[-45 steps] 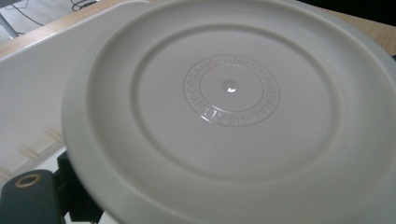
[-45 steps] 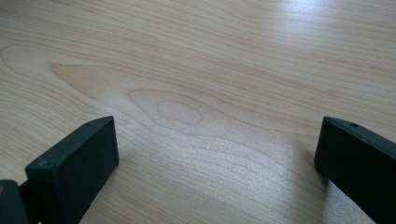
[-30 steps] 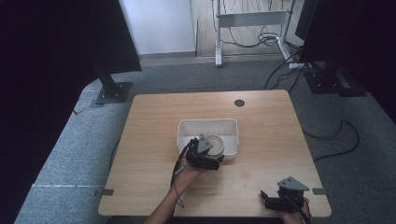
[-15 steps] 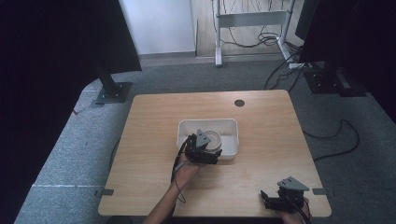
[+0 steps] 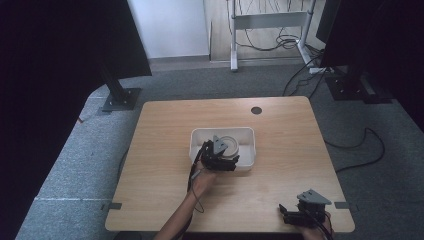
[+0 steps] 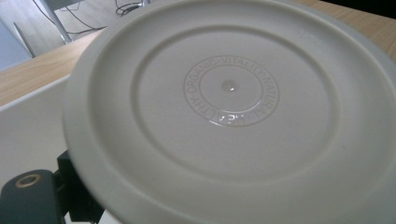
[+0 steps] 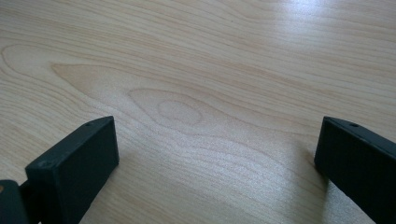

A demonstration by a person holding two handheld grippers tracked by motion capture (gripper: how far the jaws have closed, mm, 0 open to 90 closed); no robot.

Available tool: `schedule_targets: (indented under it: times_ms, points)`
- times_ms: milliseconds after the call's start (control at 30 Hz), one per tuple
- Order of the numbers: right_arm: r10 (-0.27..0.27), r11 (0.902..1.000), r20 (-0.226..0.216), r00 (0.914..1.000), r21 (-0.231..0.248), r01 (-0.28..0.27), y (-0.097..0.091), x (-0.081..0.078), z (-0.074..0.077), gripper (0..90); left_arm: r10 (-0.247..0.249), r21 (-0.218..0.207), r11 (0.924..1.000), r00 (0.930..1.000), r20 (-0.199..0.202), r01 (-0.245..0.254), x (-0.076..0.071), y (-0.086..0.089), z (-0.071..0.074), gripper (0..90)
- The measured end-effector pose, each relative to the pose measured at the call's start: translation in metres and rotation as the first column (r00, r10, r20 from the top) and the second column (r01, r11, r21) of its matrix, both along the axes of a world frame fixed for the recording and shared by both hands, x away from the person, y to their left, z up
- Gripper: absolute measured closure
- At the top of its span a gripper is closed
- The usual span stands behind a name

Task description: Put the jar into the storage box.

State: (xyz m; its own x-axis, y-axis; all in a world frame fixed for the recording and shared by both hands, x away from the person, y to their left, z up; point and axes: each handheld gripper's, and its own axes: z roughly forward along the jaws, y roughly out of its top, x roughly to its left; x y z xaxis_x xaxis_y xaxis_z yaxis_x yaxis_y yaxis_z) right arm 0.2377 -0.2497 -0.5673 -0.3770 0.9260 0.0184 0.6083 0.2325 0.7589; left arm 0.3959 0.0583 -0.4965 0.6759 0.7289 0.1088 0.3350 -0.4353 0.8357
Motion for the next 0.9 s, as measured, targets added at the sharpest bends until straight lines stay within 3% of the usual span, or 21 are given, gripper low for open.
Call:
schedule_targets:
  times_ms: [433,900]
  points:
    - [0.000,1.0000,0.000,1.0000,-0.001,0.000,0.000,0.000,0.000,0.0,0.003,-0.002,1.0000,0.9995,-0.031,-0.004,0.008,-0.012,-0.017,10.4]
    - [0.002,1.0000,0.001,1.0000,-0.001,-0.002,0.000,0.000,0.000,0.0,0.057,0.005,0.9984,0.9954,-0.078,-0.056,0.012,-0.015,-0.033,10.4]
